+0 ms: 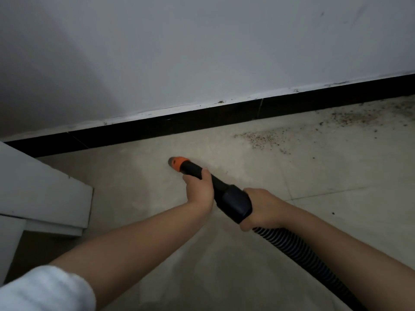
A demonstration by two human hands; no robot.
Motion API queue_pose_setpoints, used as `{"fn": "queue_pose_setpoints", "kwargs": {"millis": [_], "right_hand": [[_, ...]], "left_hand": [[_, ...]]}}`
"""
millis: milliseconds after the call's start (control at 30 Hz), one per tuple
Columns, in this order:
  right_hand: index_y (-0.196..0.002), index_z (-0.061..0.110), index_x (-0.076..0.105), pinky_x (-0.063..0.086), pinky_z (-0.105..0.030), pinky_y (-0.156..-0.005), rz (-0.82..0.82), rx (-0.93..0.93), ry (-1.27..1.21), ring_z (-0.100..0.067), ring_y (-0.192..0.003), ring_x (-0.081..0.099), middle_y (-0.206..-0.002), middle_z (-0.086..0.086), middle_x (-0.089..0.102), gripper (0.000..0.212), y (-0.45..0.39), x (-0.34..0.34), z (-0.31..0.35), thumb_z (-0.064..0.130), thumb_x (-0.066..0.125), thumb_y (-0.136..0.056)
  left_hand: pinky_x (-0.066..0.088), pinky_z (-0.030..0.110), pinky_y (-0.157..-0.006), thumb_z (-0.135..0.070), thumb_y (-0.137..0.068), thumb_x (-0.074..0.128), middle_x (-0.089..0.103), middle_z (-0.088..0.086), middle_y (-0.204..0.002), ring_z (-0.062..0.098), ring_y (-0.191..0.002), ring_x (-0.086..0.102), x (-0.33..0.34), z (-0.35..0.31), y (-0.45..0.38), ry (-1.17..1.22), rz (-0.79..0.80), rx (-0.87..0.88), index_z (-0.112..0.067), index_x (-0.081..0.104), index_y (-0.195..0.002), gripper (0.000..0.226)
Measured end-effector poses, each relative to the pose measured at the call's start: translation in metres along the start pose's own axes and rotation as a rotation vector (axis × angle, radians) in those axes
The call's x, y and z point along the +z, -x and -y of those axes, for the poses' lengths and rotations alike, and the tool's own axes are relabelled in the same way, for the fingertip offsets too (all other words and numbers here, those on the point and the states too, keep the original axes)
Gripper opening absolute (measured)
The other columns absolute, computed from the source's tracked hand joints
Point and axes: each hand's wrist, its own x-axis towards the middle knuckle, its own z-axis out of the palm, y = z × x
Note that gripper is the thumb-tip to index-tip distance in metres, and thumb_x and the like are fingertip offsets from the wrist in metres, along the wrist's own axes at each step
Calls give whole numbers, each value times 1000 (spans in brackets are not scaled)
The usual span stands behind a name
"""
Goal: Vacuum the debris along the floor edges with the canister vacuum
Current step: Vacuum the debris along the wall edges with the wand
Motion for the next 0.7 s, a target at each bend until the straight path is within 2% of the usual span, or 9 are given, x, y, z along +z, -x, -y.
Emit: {"fn": "queue_pose_setpoints", "kwargs": {"millis": [133, 200, 333, 400, 433, 467, 533, 633, 700], "right_hand": [[-95, 17, 48, 43, -16, -56, 18, 66, 39, -10, -77, 54, -90, 3, 53, 38, 29, -14, -31, 12, 75, -68], [-98, 14, 50, 45, -18, -58, 32, 102, 39, -8, -72, 54, -87, 4, 54, 38, 43, -23, -45, 9, 74, -69], [-107, 12, 54, 51, -23, -62, 38, 189, 34, -12, -71, 61, -91, -2, 61, 44, 68, -42, -71, 6, 74, -68], [-110, 15, 55, 51, -22, -63, 30, 222, 55, -17, -81, 64, -99, -6, 63, 48, 80, -52, -82, 6, 74, -67], [-112, 15, 55, 51, -22, -63, 22, 242, 59, -19, -85, 65, -102, -7, 63, 50, 86, -57, -87, 5, 74, -67], [-114, 15, 55, 52, -24, -64, 16, 262, 61, -21, -87, 66, -103, -7, 64, 52, 92, -62, -91, 4, 74, -67], [-117, 15, 54, 54, -28, -67, 10, 295, 63, -24, -87, 67, -103, -8, 64, 55, 103, -73, -97, 2, 73, -67], [-112, 15, 55, 55, -31, -68, 16, 320, 50, -27, -86, 68, -97, -8, 65, 51, 113, -85, -100, 0, 73, -67], [-109, 13, 56, 55, -32, -67, 28, 311, 65, -27, -82, 68, -94, -9, 65, 47, 113, -88, -96, 0, 73, -67]], "left_hand": [[41, 37, -102, -32, -99, 37, 41, 16, -141, 33, -122, 48, 29, 6, 31, -24, 55, -61, -9, 0, -149, 66], [43, 39, -102, -33, -98, 39, 42, 16, -141, 34, -120, 50, 44, 8, 47, -20, 75, -87, -9, -4, -148, 70], [52, 38, -89, -32, -97, 43, 44, 14, -139, 34, -109, 57, 70, 8, 75, 55, 127, -138, -10, -9, -148, 76], [53, 33, -78, -31, -97, 43, 44, 13, -138, 30, -96, 61, 83, 7, 85, 86, 177, -147, -10, -12, -148, 77], [52, 31, -75, -30, -97, 43, 45, 12, -138, 25, -82, 61, 90, 6, 90, 100, 207, -152, -11, -12, -148, 77], [52, 30, -74, -30, -98, 43, 45, 12, -137, 19, -69, 56, 96, 5, 94, 112, 233, -159, -11, -13, -148, 77], [52, 31, -73, -30, -98, 43, 45, 12, -137, 11, -57, 46, 109, 2, 100, 134, 263, -173, -11, -13, -148, 77], [52, 31, -74, -29, -98, 43, 46, 12, -136, 13, -59, 46, 122, -1, 106, 172, 272, -177, -10, -10, -149, 76], [50, 30, -74, -28, -98, 43, 46, 12, -136, 16, -73, 50, 123, 0, 105, 199, 247, -171, -9, -8, -149, 75]]}}
